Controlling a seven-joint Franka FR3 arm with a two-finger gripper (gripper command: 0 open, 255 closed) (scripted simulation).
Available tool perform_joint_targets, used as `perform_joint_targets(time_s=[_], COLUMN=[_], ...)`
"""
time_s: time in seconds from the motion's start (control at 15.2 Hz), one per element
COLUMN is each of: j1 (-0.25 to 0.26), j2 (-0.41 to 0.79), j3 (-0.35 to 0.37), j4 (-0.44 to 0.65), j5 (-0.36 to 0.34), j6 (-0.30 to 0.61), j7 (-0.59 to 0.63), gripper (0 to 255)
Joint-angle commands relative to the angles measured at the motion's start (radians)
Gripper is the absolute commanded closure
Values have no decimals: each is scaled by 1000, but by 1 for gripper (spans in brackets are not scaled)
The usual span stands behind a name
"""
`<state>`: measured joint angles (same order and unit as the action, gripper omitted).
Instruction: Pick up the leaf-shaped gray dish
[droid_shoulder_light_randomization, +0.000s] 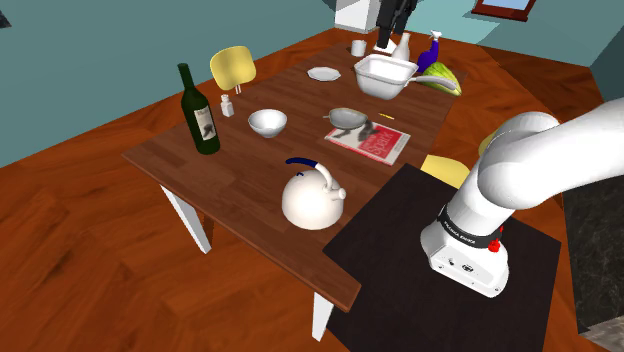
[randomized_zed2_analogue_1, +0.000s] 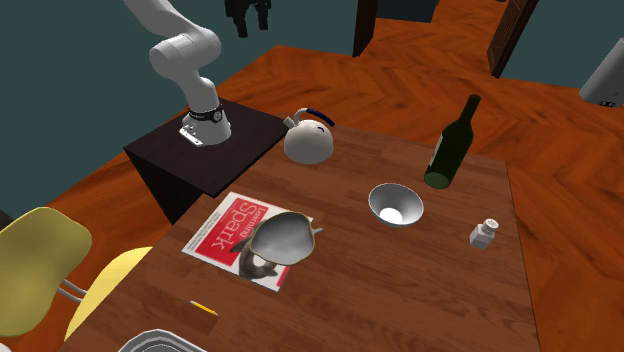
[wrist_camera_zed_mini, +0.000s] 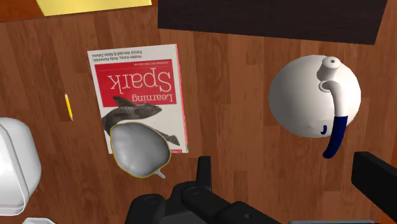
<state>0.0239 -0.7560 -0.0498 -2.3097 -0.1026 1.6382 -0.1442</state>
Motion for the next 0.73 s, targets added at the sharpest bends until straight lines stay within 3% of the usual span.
perform_joint_targets(time_s=[0.0,0.66], j1=[0,-31], j2=[0,222], j3=[0,-29], j4=[0,-122], j5=[0,-91], j6=[0,332], j7=[0,6], gripper=[0,0])
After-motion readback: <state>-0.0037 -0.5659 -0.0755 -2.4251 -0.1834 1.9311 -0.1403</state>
